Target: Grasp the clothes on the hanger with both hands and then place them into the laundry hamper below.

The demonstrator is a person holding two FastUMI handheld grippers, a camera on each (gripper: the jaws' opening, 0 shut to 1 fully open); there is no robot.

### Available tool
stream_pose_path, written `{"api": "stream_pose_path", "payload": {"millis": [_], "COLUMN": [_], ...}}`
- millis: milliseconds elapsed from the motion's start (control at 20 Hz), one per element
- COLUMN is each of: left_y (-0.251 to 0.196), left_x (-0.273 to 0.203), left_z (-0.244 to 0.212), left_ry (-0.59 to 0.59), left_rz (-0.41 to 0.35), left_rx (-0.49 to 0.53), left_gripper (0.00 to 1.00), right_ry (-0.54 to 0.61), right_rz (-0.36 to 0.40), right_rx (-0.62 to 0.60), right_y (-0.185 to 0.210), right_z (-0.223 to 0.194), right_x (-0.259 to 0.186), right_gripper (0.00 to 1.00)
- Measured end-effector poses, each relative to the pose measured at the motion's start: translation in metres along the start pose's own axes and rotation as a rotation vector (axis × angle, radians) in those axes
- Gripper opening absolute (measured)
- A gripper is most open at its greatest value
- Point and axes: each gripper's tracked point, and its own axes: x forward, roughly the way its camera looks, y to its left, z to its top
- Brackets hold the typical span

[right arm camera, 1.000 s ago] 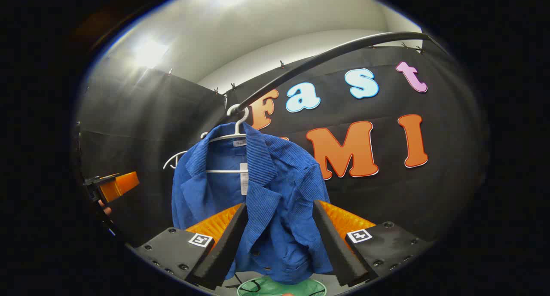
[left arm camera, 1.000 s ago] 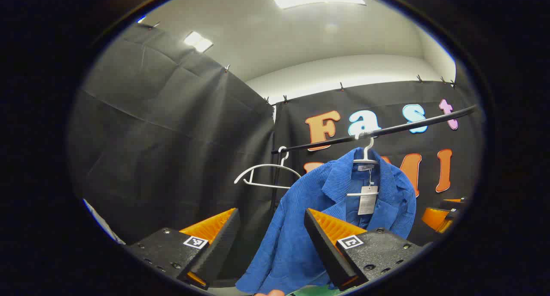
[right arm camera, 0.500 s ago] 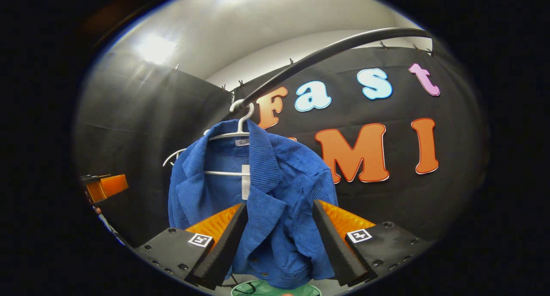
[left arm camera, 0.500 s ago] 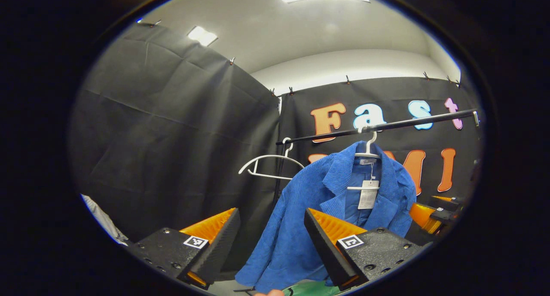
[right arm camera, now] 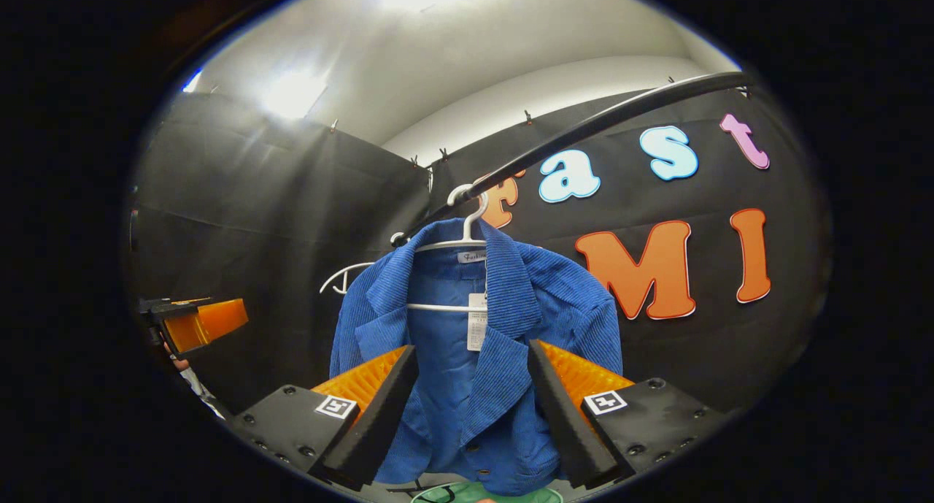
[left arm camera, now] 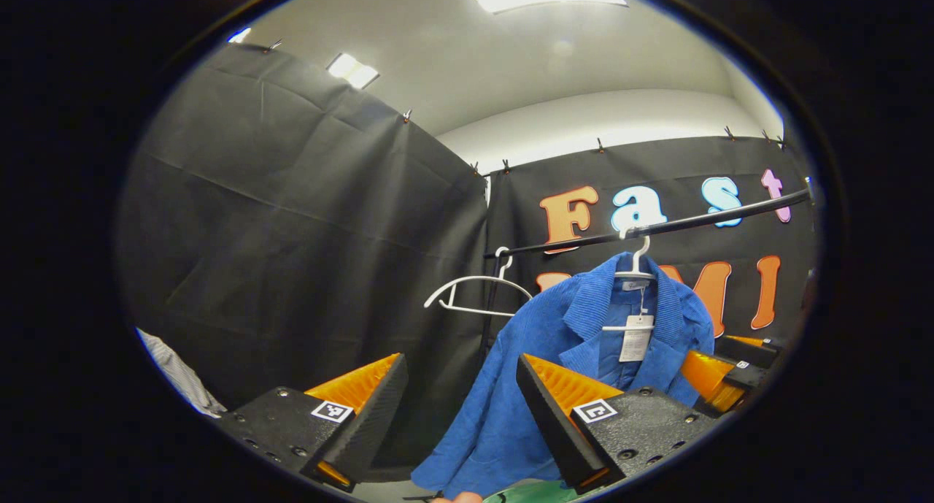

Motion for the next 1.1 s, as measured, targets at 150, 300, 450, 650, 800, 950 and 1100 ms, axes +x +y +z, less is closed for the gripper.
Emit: {"api": "stream_pose_path", "payload": {"millis": [150, 300, 450, 650, 800, 950, 1100], "left_y": [-0.001, 0.003, 0.005, 0.026, 0.028, 0.02, 0.005], "left_x": [0.003, 0.01, 0.023, 0.027, 0.034, 0.034, 0.037], "left_z": [-0.002, -0.013, -0.032, -0.051, -0.065, -0.079, -0.092], "left_ry": [0.003, 0.025, 0.031, 0.077, 0.094, 0.114, 0.129], "left_rz": [-0.023, -0.044, -0.084, -0.111, -0.161, -0.231, -0.254], "left_rx": [-0.028, -0.042, -0.022, 0.009, -0.019, -0.069, -0.071], "left_gripper": [0.92, 0.92, 0.92, 0.92, 0.92, 0.94, 0.94], "right_ry": [0.009, 0.044, 0.147, 0.232, 0.243, 0.249, 0.233], "right_rz": [-0.029, -0.053, -0.054, -0.19, -0.323, -0.403, -0.403], "right_rx": [-0.023, -0.008, 0.013, 0.07, -0.009, -0.042, -0.016], "right_y": [-0.008, -0.013, -0.016, -0.03, -0.047, -0.068, -0.088], "right_z": [-0.002, -0.019, -0.067, -0.108, -0.128, -0.14, -0.13], "right_x": [-0.007, 0.001, 0.044, 0.096, 0.12, 0.129, 0.11], "right_gripper": [0.98, 0.94, 0.99, 0.98, 1.0, 0.94, 0.69]}}
